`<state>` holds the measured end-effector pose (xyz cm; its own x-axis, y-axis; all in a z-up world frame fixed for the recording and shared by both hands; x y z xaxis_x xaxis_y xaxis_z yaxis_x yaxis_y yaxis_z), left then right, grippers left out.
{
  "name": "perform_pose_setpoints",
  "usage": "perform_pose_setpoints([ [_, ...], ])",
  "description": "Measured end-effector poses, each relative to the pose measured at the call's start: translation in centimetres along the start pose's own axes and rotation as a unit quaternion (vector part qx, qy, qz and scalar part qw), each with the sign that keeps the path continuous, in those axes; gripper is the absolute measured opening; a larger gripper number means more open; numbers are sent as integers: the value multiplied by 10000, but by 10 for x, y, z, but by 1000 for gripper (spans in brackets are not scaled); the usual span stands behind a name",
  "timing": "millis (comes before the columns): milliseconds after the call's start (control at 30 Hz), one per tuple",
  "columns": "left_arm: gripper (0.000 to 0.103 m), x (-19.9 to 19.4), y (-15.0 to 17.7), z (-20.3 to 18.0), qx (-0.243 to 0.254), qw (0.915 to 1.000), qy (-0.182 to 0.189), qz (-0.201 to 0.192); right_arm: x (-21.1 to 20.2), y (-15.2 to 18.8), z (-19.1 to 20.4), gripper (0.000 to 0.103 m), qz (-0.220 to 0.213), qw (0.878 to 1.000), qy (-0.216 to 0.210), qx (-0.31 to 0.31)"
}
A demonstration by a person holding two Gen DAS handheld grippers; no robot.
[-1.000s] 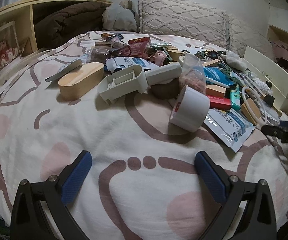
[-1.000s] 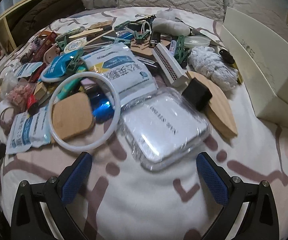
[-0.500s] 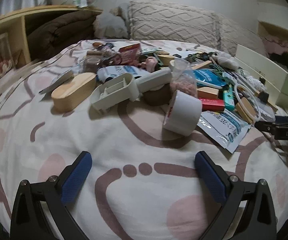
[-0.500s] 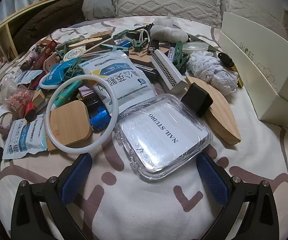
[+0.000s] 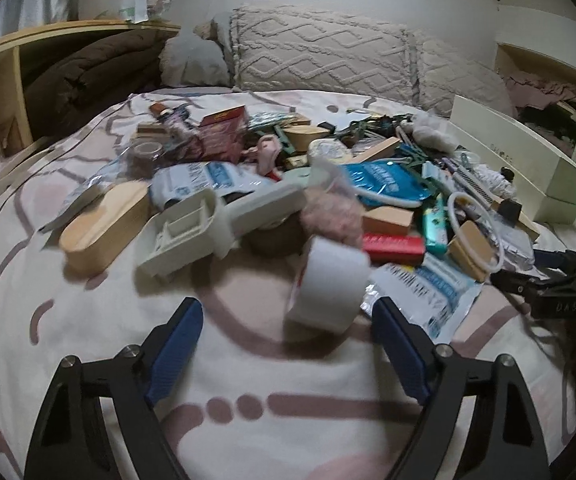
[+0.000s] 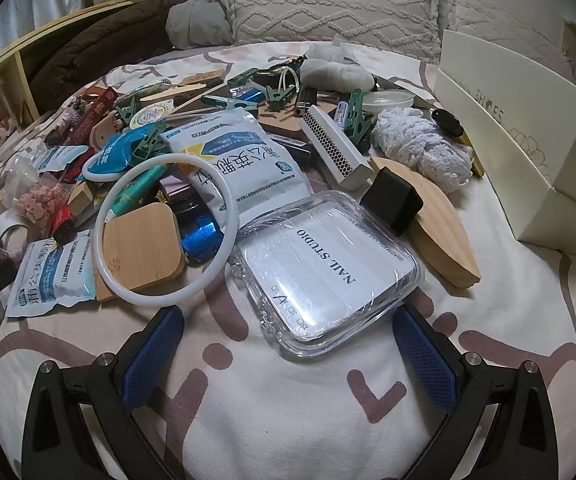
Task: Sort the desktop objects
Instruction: 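Close the left gripper on the white tape roll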
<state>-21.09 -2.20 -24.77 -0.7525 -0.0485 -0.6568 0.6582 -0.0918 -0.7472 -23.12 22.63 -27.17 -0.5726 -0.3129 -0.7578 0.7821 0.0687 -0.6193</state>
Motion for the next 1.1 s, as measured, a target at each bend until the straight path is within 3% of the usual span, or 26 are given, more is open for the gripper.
perform_pose_setpoints([
  [167,68,3,-2,-15,349,9993,71,-67,-1,-1,-1,103,-23,10000,-66,45],
  [233,61,2,-1,-16,322,9994,120,-87,-3,-1,-1,103,-50,9999,-89,63],
  [300,48,3,1,-16,253,9994,203,-70,-3,-1,-1,103,-67,9999,-98,76],
  [467,33,-1,9,-10,-71,9991,399,-75,-6,0,-2,103,-112,9999,-64,98],
  [567,32,-5,16,-7,-293,9982,522,-75,-7,-1,-4,103,-135,9998,-78,151],
  [700,32,-12,22,-10,-191,9984,506,-164,-7,-3,-4,103,-17,9997,-164,191],
  [900,32,-20,28,-8,-213,9978,619,-122,-12,-8,-11,103,233,9969,-679,335],
  [1100,32,-24,30,-8,-180,9978,620,-113,-12,-21,-23,103,377,9945,-932,289],
])
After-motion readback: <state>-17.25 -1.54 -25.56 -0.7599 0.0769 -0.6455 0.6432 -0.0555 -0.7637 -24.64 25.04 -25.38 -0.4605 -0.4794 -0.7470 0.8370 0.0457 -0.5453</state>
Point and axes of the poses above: each gripper's, at about its wrist camera, not at the fingertips, and x roughly the way its jaws point, z to its left, y to its underside, the point moved 7 cm from there along x, roughly the way its jaws point, and after that the axes turned 12 degrees about -y, right-handed, at the moved point
